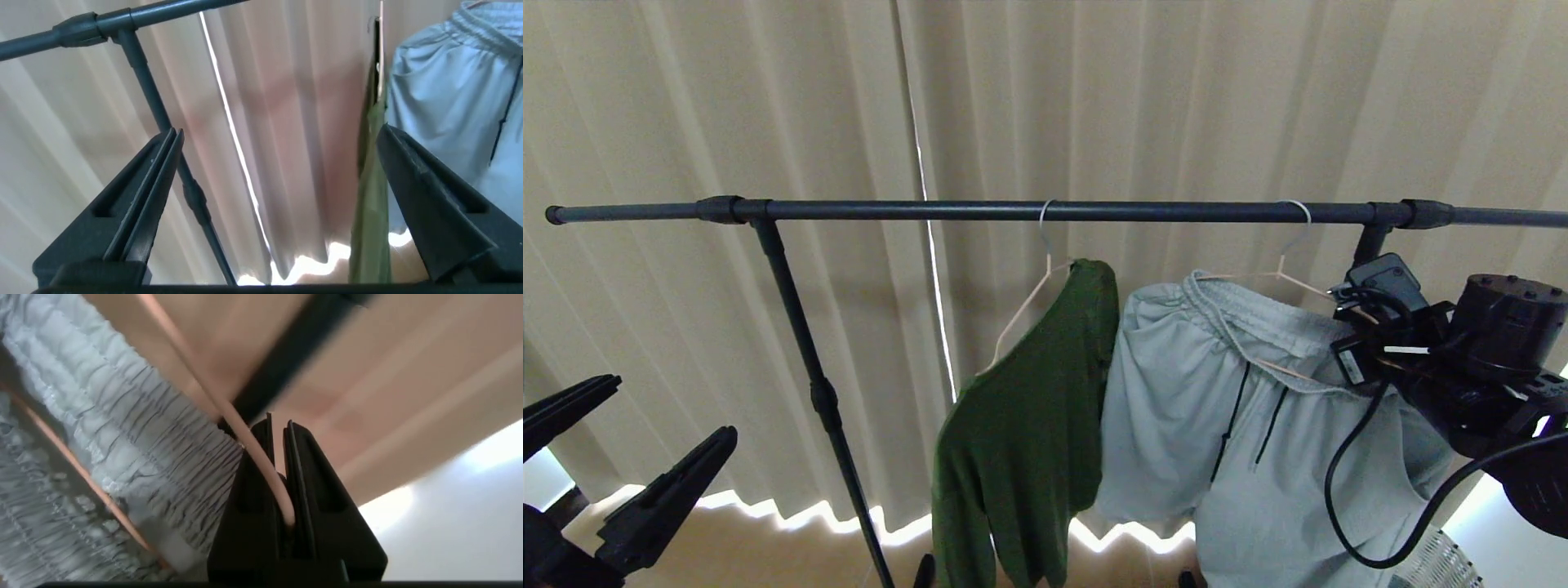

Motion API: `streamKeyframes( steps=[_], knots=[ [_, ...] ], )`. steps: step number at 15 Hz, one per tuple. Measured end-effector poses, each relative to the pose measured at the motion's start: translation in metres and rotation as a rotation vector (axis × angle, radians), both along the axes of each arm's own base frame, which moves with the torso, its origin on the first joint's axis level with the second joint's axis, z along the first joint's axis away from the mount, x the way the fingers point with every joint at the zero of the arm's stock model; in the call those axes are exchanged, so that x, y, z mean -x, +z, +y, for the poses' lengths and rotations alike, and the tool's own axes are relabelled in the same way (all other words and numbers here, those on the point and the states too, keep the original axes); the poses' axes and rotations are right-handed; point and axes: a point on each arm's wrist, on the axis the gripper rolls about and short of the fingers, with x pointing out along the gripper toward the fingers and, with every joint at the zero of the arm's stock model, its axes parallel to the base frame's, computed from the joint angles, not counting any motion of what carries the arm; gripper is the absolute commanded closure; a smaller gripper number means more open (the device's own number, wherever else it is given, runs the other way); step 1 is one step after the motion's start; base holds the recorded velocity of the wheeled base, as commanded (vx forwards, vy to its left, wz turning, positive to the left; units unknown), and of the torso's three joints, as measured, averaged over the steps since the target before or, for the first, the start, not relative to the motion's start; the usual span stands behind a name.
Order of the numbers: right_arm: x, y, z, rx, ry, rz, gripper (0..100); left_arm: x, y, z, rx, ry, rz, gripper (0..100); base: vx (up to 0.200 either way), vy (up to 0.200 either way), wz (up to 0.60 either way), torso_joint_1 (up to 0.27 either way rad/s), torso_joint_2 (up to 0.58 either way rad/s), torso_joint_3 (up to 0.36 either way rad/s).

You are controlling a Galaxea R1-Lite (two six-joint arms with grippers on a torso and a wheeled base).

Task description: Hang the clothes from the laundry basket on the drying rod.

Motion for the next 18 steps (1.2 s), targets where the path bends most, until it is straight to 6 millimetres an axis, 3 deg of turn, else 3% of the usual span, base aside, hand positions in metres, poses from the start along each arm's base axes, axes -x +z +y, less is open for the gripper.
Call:
streamKeyframes(
  steps=[1, 2, 11, 18],
  knots=[
    [0.001, -0.001, 0.002, -0.001, 0.011, 0.003, 100, 0.000, 0.000, 0.000, 0.000, 0.000, 0.000, 0, 0.000, 0.000, 0.00, 0.000, 0.00, 0.000],
    [0.002, -0.001, 0.003, -0.001, 0.018, 0.005, 0, 0.000, 0.000, 0.000, 0.000, 0.000, 0.000, 0, 0.000, 0.000, 0.00, 0.000, 0.00, 0.000],
    [0.017, 0.001, 0.009, -0.075, 0.124, -0.134, 0, 0.000, -0.002, 0.000, -0.003, -0.001, 0.008, 0, 0.000, 0.000, 0.00, 0.000, 0.00, 0.000],
    [0.033, 0.009, 0.026, -0.199, 0.377, -0.152, 0, 0.002, 0.000, 0.000, 0.000, 0.000, -0.005, 0, 0.000, 0.000, 0.00, 0.000, 0.00, 0.000]
  ],
)
